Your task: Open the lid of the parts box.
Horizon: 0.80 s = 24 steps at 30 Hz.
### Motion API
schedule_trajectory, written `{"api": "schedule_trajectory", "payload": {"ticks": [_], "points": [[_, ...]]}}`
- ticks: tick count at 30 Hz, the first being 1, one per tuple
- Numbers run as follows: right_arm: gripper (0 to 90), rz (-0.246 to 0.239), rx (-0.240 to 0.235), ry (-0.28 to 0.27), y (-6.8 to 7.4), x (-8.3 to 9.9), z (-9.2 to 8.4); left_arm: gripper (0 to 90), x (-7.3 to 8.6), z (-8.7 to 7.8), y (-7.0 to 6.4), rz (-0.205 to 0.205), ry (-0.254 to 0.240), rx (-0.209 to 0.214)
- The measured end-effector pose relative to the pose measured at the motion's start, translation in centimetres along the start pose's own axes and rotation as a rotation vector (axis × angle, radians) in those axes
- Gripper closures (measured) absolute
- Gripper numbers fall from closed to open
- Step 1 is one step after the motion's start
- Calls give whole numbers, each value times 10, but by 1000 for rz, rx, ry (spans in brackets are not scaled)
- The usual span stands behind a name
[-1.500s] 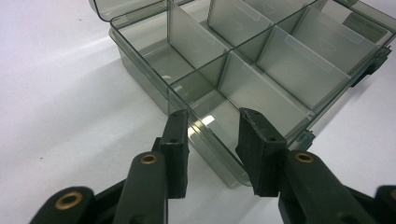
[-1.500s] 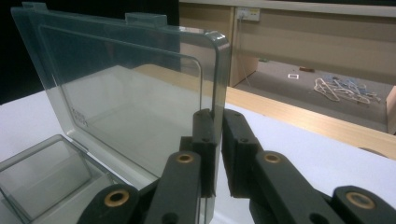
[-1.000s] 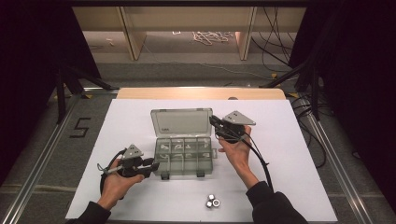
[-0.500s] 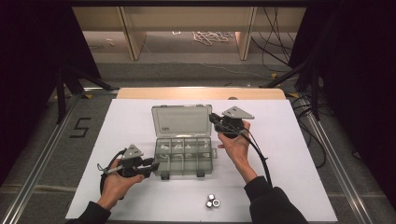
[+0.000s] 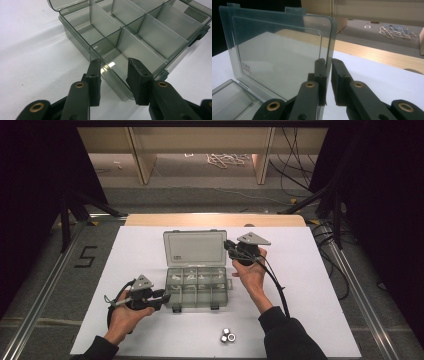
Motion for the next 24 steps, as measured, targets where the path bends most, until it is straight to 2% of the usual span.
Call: {"api": "schedule_trajectory", "payload": {"ticks": [6, 10, 12, 13, 18, 19, 24], "points": [[835, 26, 7, 7, -2, 1, 3, 636, 0, 1, 0, -6, -11, 0], [837, 10, 20, 8, -3, 2, 5, 635, -1, 1, -1, -8, -17, 0], [841, 20, 14, 8, -3, 3, 7, 636, -1, 1, -1, -8, -13, -2], [842, 13, 30, 8, -5, 3, 7, 636, -1, 1, 0, -2, -10, -1], [846, 52, 22, 18, -5, 5, 9, 636, -1, 1, 0, -2, -10, -1], [846, 39, 24, 0, -7, 4, 10, 636, -1, 1, 0, 1, -10, -1], [844, 7, 40, 20, -7, 6, 12, 634, -1, 2, -1, -3, -13, 0]]}}
Point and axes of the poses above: each handheld gripper's, and its own axes: z roughly forward along the jaws, x roughly out of its underside, y roughly to its left, the point moved 8 cm from there along z, roughly forward along the jaws, and after that the axes turned 5 degrees about -y, right-handed, at the moved point
